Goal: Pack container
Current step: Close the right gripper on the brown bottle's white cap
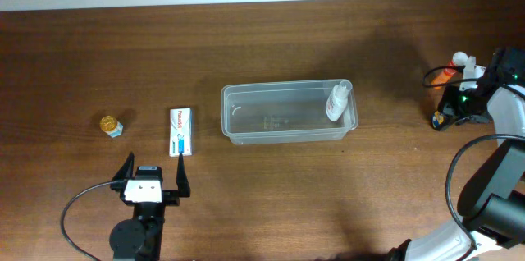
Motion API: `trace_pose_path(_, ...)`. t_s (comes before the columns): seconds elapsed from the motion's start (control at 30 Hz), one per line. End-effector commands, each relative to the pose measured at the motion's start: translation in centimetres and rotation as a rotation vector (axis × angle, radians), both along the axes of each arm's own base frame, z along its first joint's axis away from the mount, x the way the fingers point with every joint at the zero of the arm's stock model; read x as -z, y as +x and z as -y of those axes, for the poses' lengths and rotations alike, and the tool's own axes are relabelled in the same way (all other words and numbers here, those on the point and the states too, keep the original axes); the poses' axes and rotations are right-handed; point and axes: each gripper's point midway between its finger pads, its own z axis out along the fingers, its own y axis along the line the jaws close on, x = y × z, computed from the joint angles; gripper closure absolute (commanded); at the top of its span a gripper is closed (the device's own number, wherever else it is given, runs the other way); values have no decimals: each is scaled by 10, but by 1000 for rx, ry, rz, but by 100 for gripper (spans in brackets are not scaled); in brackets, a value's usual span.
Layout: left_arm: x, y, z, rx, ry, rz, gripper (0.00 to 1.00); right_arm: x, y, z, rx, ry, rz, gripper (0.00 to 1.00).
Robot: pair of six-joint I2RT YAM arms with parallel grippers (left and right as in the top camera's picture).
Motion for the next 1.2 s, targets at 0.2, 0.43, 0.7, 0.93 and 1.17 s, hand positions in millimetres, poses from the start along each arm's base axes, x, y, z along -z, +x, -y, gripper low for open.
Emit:
trace_pose_path(0.2, 1, 0, 1, 8, 15, -1, 1, 3, -8, 3, 5, -13, -31, 58)
trace_pose_path(0.43, 1, 0, 1, 8, 15, -1, 1, 5, -8, 3, -5, -15, -34, 69)
trace_pose_path(0.7, 1, 0, 1, 8, 15, -1, 1, 5, -8, 3, -4, -14, -35, 70)
trace_pose_path(0.93, 1, 0, 1, 8, 15, -1, 1, 5, -5, 1, 13, 6, -21, 75)
trace_pose_path(1.17, 1, 0, 1, 8, 15, -1, 1, 4, -4, 2, 26, 8, -15, 75)
